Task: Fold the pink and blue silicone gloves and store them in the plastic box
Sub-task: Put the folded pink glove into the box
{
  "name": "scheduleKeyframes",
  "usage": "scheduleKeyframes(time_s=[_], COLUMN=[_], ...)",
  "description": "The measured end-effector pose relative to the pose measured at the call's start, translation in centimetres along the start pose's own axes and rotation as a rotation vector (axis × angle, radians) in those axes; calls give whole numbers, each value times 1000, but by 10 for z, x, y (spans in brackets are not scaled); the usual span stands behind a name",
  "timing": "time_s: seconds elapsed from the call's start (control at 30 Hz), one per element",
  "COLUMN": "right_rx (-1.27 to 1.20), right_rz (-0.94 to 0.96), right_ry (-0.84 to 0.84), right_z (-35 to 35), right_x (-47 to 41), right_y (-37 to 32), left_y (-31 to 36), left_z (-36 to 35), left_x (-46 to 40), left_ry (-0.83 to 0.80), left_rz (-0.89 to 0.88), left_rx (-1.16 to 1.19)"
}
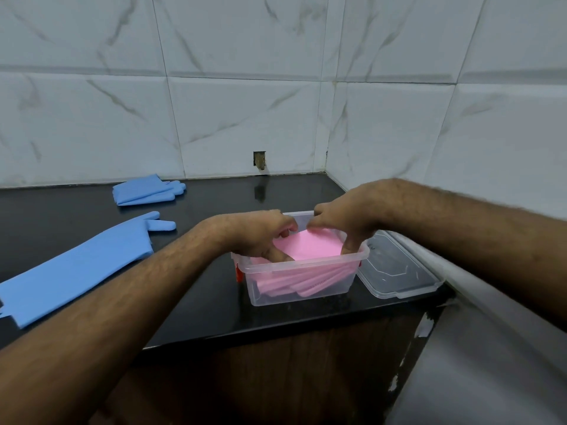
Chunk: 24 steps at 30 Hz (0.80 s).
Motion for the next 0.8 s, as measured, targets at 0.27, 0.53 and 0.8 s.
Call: scheduleKeyframes(time_s=[0.27,0.53,0.8], right_rx=[163,145,29], right_rz=[-135,-169,-21], right_ry=[42,109,154], right_z=[-16,-21,-16], right_x=[-9,-13,-5], right_y=[-8,-17,-8], left_y=[2,16,35], left_z=[4,4,-2], left_x=[0,-15,-20], left_ry=[-55,-240,-249], left_rz=[-39,104,249], left_rx=[137,-135,-353])
Point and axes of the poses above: each hand's wrist, its own x-axis away from the middle knuckle, its own z-axis out of the back of the hand, y = z × x, the point moved 2 cm from there along -x, towards the middle knuckle, and after that the axes turned 12 degrees about -y, right-handed, at the moved point
